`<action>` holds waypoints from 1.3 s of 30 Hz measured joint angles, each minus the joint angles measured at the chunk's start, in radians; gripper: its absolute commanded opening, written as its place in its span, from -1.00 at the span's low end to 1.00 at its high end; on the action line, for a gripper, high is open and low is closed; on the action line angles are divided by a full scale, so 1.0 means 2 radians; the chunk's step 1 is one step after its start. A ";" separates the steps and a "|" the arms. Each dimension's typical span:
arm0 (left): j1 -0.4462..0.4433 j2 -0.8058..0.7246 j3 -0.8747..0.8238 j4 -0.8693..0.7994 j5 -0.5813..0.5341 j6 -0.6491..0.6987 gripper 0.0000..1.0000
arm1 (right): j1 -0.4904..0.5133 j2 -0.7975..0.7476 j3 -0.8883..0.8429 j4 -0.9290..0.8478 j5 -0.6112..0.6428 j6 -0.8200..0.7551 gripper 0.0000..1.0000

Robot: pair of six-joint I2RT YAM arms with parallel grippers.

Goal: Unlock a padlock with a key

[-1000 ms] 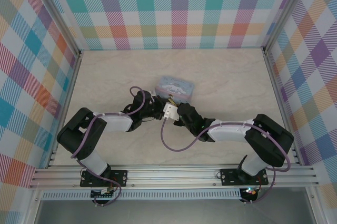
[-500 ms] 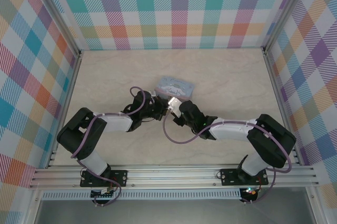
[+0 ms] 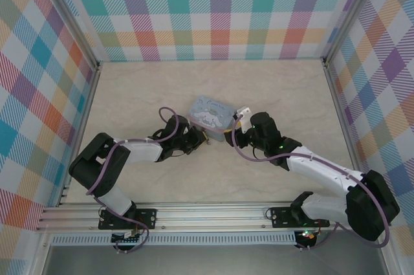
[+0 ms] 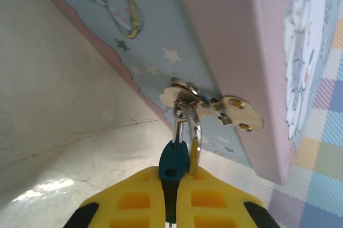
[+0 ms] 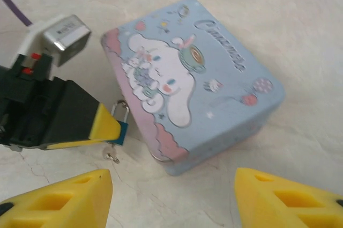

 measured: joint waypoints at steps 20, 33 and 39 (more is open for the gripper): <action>-0.063 0.037 0.096 -0.168 -0.143 0.172 -0.51 | -0.010 0.000 -0.024 -0.059 0.041 0.064 0.25; -0.075 0.043 0.099 -0.166 -0.141 0.212 -0.40 | -0.012 -0.021 -0.043 -0.058 0.043 0.068 0.26; -0.078 0.043 0.110 -0.164 -0.137 0.225 -0.37 | -0.016 -0.023 -0.047 -0.060 0.043 0.068 0.26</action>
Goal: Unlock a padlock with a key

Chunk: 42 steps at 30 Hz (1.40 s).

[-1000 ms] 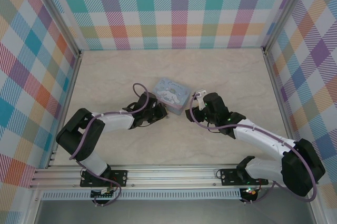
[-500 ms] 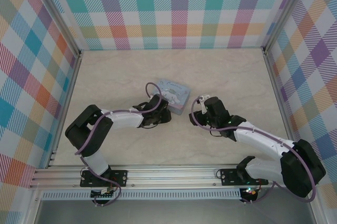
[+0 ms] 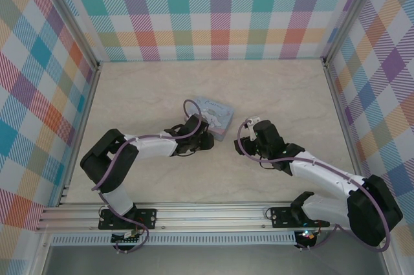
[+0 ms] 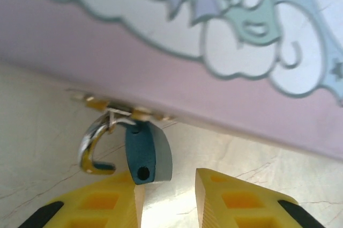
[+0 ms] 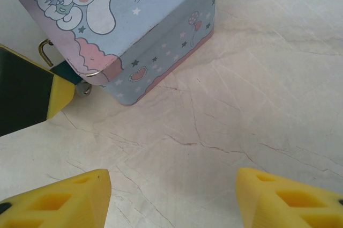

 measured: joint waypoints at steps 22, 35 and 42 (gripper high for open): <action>0.002 -0.149 0.020 -0.031 0.002 0.038 0.35 | -0.078 0.038 -0.001 0.047 -0.149 0.084 0.99; 0.089 -0.270 -0.018 -0.102 -0.005 0.035 0.46 | -0.098 0.265 0.166 0.109 -0.242 0.168 1.00; 0.123 -0.297 -0.057 -0.113 0.004 0.021 0.46 | -0.113 0.367 0.281 0.112 -0.295 0.152 0.98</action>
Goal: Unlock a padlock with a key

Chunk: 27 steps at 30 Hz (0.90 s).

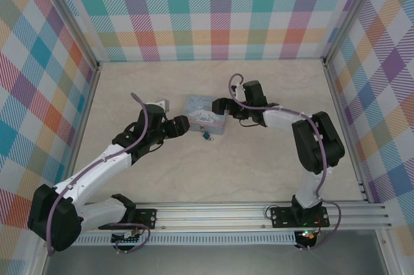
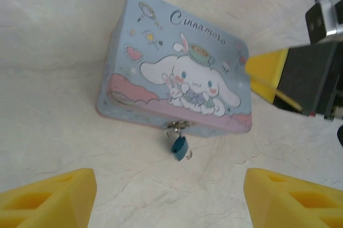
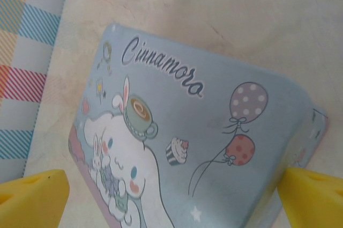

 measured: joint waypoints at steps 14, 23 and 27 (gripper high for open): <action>0.073 0.023 -0.016 0.038 0.081 -0.040 0.50 | -0.009 0.113 0.163 -0.014 0.011 -0.063 0.99; 0.105 0.139 0.043 0.069 0.142 -0.049 0.43 | -0.003 -0.095 0.022 -0.062 0.128 -0.132 0.80; 0.109 0.181 0.087 0.076 0.156 -0.045 0.40 | 0.053 -0.151 -0.066 -0.059 0.164 -0.129 0.69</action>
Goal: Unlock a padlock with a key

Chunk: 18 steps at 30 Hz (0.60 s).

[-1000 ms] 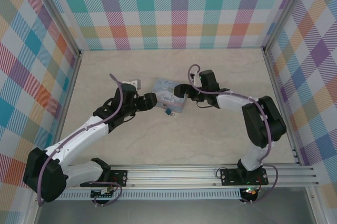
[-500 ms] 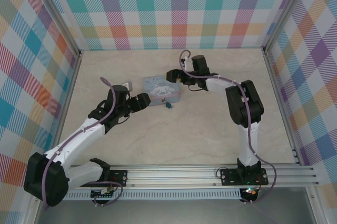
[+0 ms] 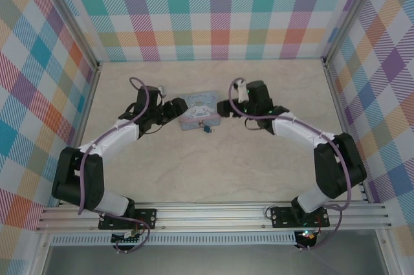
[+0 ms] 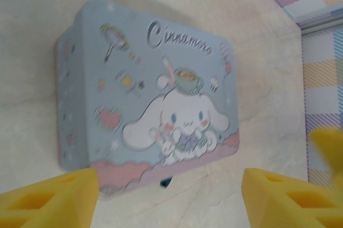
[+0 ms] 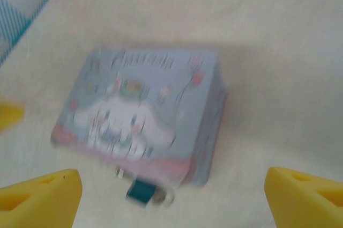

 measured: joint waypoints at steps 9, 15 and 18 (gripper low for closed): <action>0.013 0.093 0.093 0.004 0.034 0.013 0.37 | 0.119 0.079 -0.036 -0.002 0.085 0.009 0.61; 0.018 0.126 0.124 -0.001 0.046 0.019 0.37 | 0.137 0.130 -0.004 0.008 0.137 0.004 0.59; 0.018 0.141 0.140 -0.005 0.054 0.021 0.36 | 0.140 0.148 0.012 0.010 0.153 -0.005 0.59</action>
